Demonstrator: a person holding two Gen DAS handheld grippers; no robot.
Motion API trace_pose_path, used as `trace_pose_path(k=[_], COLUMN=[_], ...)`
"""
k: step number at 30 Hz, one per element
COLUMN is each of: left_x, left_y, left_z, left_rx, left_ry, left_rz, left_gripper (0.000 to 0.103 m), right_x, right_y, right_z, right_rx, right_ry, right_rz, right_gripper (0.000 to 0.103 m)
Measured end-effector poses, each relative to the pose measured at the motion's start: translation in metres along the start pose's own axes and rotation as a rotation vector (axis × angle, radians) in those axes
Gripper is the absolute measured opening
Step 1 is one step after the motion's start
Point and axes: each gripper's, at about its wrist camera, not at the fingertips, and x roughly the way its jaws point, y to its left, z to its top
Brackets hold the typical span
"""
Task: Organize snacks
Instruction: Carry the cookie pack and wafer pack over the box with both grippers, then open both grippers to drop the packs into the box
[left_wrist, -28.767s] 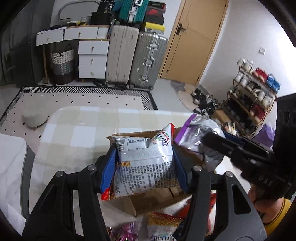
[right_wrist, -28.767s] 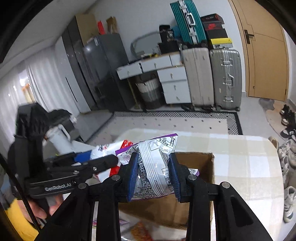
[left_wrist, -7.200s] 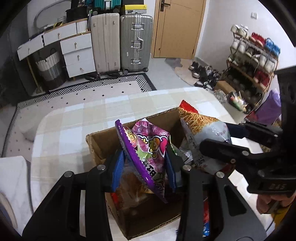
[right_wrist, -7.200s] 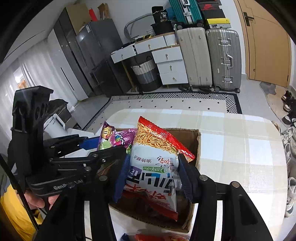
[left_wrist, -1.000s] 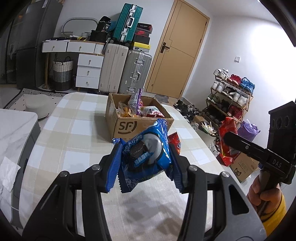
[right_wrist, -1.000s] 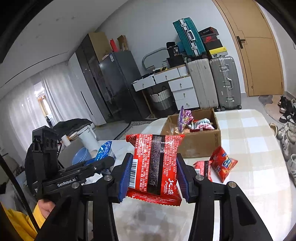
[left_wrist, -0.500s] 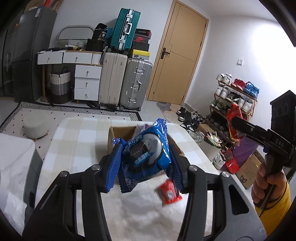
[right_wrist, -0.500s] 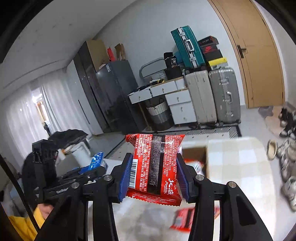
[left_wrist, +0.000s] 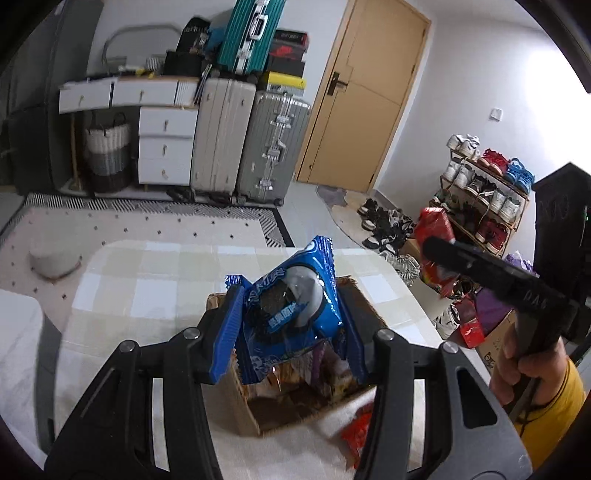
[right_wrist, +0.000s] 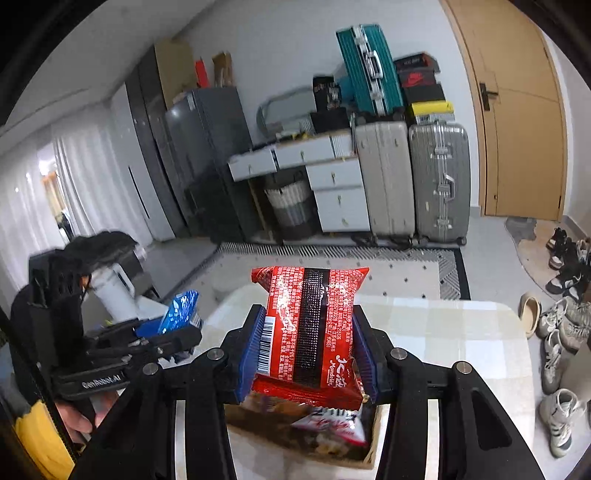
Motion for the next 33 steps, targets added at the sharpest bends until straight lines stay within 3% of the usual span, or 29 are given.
trace_pose_path(k=[10, 17, 29, 31, 33], left_x=[0.101, 0.135, 0.139, 0.139, 0.139], left_y=[0.022, 0.033, 0.040, 0.040, 0.039], left_z=[0.000, -0.002, -0.017, -0.017, -0.016], left_rx=[-0.050, -0.066, -0.086, -0.087, -0.082], left_ry=[0.129, 0.164, 0.196, 0.193, 0.194], left_rz=[-0.019, -0.019, -0.034, -0.032, -0.026], left_gripper=[0.047, 0.047, 0.049, 0.051, 0.062], right_x=[0.096, 0.111, 0.113, 0.110, 0.105], right_y=[-0.031, -0.040, -0.031, -0.031, -0.032], right_z=[-0.027, -0.037, -0.042, -0.042, -0.041], right_rx=[0.031, 0.035, 0.000, -0.008, -0.006], right_ry=[0.225, 0.250, 0.253, 0.241, 0.225], right_rz=[-0.015, -0.023, -0.040, -0.048, -0.049], right_gripper=[0.046, 0.046, 0.049, 0.051, 0.051])
